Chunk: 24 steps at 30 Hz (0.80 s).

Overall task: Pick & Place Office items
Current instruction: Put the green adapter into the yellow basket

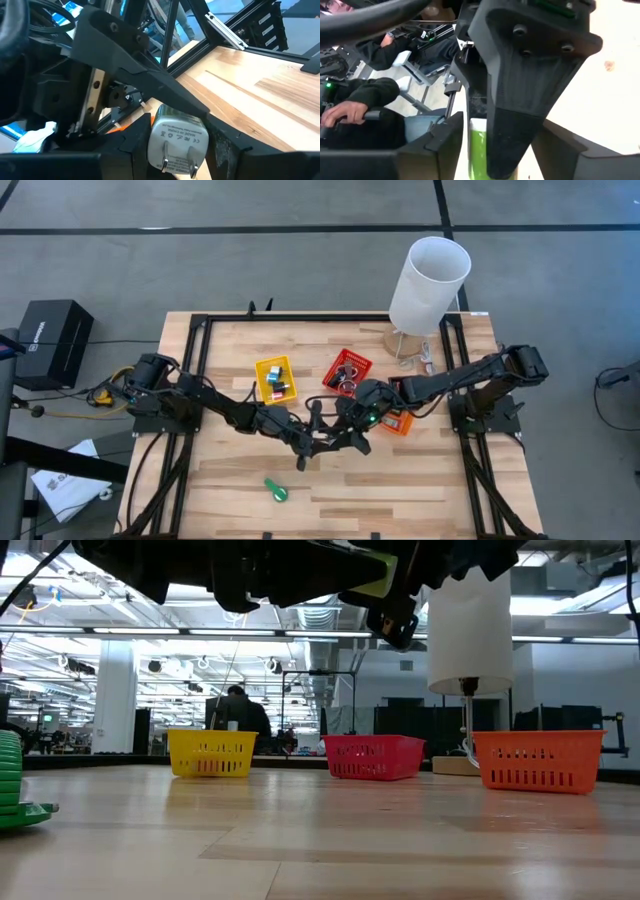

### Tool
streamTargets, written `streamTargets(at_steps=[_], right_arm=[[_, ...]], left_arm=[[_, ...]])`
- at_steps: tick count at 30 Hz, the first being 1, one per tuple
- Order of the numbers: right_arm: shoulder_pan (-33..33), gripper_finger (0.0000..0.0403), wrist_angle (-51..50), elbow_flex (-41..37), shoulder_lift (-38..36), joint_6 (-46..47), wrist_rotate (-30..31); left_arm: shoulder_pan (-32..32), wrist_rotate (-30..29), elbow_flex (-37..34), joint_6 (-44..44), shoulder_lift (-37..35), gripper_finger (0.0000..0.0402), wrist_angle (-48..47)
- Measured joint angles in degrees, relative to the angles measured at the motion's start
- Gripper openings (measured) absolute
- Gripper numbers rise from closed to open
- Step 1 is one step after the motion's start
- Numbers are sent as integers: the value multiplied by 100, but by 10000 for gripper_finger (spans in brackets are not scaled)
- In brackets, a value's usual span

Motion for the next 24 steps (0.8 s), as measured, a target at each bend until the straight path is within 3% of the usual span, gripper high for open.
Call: streamTargets(at_steps=[7,24], right_arm=[[0,242,-130,2,-2,4,-44],[55,244,-2322,2,-2,24,-48]], left_arm=[[0,0,-2,2,0,142,-122],[0,-480,-2,-457,2,141,-1074]])
